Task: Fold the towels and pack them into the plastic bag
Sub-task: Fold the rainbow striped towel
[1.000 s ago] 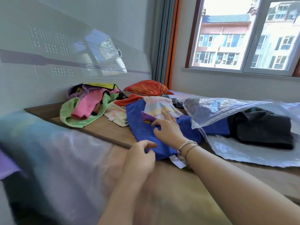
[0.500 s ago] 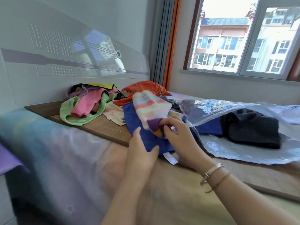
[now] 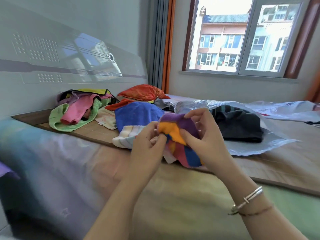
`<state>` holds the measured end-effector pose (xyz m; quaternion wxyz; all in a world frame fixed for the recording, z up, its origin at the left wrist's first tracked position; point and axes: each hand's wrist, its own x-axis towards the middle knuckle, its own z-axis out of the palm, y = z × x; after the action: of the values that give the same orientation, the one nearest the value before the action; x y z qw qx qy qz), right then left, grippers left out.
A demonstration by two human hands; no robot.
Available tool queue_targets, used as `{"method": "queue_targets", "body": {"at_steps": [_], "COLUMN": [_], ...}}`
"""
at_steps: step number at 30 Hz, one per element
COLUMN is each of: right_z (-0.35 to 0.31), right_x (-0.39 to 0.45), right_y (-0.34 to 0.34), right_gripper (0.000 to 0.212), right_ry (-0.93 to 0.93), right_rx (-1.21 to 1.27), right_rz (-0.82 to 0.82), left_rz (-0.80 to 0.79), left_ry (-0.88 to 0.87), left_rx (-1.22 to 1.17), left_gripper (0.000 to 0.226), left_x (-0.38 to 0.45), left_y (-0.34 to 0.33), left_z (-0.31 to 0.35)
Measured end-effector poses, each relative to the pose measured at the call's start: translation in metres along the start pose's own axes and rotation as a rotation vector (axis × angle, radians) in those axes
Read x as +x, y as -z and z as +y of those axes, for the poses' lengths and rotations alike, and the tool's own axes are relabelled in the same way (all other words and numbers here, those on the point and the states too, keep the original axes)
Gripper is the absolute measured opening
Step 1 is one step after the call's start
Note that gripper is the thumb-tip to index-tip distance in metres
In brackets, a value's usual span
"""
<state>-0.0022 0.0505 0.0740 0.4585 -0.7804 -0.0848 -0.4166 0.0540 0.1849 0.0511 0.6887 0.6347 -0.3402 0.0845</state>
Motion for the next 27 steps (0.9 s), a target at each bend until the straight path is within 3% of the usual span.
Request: {"method": "queue_targets", "body": {"at_steps": [2, 5, 8, 12, 15, 16, 18, 20, 21, 23, 25, 27], "right_z": [-0.001, 0.008, 0.022, 0.026, 0.026, 0.025, 0.025, 0.027, 0.03, 0.037, 0.04, 0.041], "right_x": [-0.002, -0.011, -0.023, -0.027, -0.022, -0.021, -0.023, -0.026, -0.029, -0.034, -0.039, -0.043], "right_y": [0.008, 0.023, 0.032, 0.044, 0.063, 0.07, 0.083, 0.094, 0.099, 0.11, 0.118, 0.126], "right_gripper": [0.046, 0.056, 0.024, 0.013, 0.03, 0.026, 0.019, 0.02, 0.019, 0.021, 0.022, 0.032], "right_ry": [-0.082, -0.296, -0.285, -0.299, -0.382, -0.423, -0.555, -0.692, -0.751, -0.831, -0.862, -0.858], "right_rx": [-0.005, 0.002, -0.14, -0.082, -0.035, 0.005, 0.114, 0.185, 0.18, 0.15, 0.126, 0.031], "right_rz": [-0.045, -0.286, -0.484, -0.296, -0.083, -0.027, 0.04, 0.065, 0.072, 0.103, 0.12, 0.037], "left_rz": [0.027, 0.062, 0.046, 0.027, 0.008, -0.022, -0.166, -0.408, -0.515, -0.608, -0.482, -0.185], "left_ry": [0.019, 0.056, 0.03, -0.039, -0.083, -0.081, -0.029, 0.084, 0.16, 0.262, 0.23, 0.118], "left_rx": [-0.075, -0.127, -0.108, 0.017, 0.128, 0.182, 0.282, 0.409, 0.491, 0.638, 0.84, 1.123], "left_gripper": [0.014, 0.015, 0.018, 0.018, 0.008, 0.022, 0.056, 0.075, 0.075, 0.048, 0.013, 0.017], "left_x": [0.001, 0.005, 0.006, 0.007, 0.013, 0.015, 0.02, 0.022, 0.023, 0.027, 0.033, 0.038], "left_y": [0.002, 0.006, 0.003, -0.008, -0.012, -0.012, -0.009, -0.007, -0.007, -0.007, -0.009, -0.011], "left_z": [0.002, -0.001, -0.001, 0.003, 0.01, 0.012, 0.011, 0.008, 0.004, -0.007, -0.019, -0.029]}}
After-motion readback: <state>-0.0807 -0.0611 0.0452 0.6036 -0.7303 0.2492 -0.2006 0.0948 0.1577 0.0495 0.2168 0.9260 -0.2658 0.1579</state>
